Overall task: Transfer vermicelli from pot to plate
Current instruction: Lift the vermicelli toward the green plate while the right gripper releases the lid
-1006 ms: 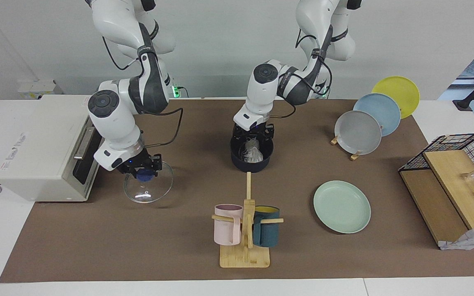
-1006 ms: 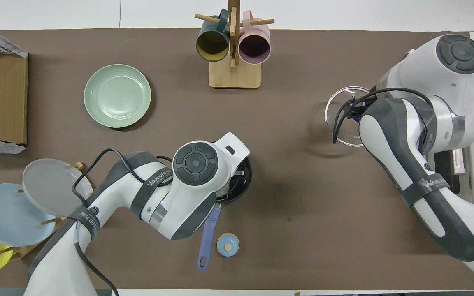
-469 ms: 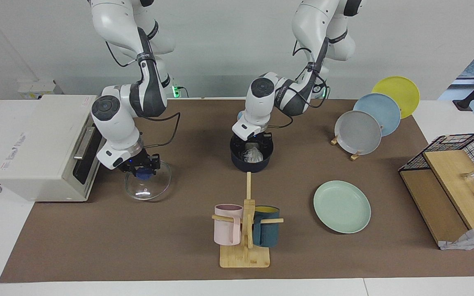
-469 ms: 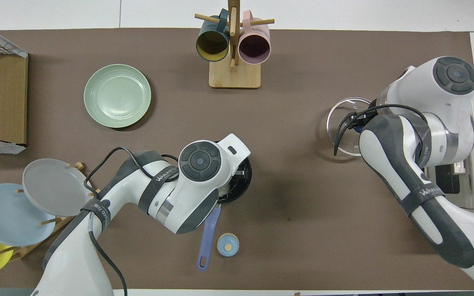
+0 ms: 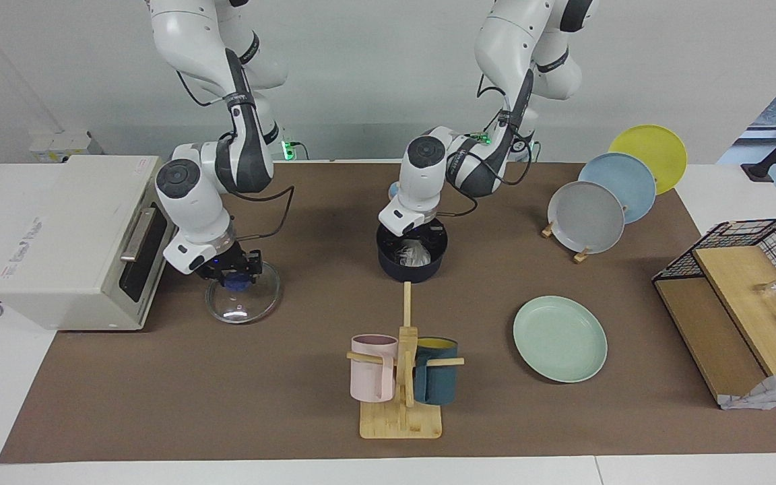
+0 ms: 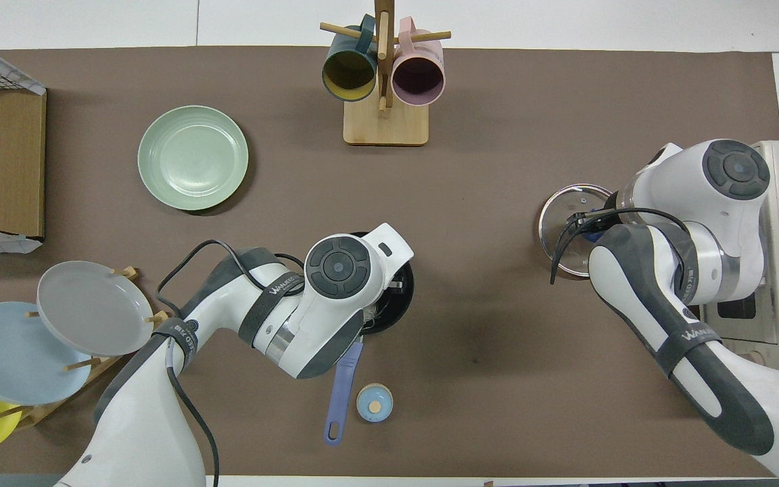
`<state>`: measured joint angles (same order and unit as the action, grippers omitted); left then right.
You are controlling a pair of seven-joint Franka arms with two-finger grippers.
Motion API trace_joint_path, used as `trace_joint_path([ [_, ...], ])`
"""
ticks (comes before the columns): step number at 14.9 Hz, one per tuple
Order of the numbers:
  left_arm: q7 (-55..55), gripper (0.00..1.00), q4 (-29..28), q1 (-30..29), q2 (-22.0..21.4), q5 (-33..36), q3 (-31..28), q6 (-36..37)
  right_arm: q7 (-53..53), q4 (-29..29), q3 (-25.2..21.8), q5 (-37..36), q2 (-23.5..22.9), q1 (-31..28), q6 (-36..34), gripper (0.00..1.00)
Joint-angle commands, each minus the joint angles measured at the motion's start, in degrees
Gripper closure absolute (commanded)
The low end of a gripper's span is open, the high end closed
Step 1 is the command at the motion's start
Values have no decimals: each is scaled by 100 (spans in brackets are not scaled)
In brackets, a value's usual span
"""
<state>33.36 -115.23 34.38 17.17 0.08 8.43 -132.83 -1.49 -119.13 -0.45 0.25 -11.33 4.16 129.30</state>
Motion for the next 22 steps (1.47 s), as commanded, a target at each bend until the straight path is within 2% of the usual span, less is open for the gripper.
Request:
trace_joint_path([
  [1, -31, 100, -131, 69, -55, 141, -61, -155, -159, -128, 72, -25, 78, -126, 104, 55],
  [3, -66, 100, -70, 52, -47, 176, -61, -138, -132, -128, 72, -25, 78, -117, 95, 51],
  [5, -84, 100, 62, -1, -90, 177, -70, 11, -106, -128, 72, -16, 78, -117, 95, 29],
  [7, -180, 100, 473, -158, -309, 177, -79, 702, -106, -119, 72, -25, 78, -117, 95, 1],
  [11, -847, 100, 2089, -694, -416, -59, -52, 3039, -115, 187, 63, -16, 104, -126, -272, 0],
  [14, -1208, 100, 2891, -1221, -425, -333, -96, 3921, -106, 1063, 63, -16, 236, -134, -1587, 0],
  [17, -1883, 100, 2989, -2072, -486, -342, -96, 3897, -45, 2311, 28, -60, 254, -143, -3178, 0],
  [19, -2428, 100, 2911, -2766, -477, -481, -105, 3321, -18, 3006, -68, -69, 263, -152, -3918, 0],
  [20, -2666, 100, 2762, -3039, -451, -561, -96, 2968, -27, 3218, -121, -69, 350, -143, -4156, 0],
  [22, -2983, 100, 2646, -3304, -233, -562, -105, 2405, -27, 3186, -192, -51, 788, -152, -4264, 0],
])
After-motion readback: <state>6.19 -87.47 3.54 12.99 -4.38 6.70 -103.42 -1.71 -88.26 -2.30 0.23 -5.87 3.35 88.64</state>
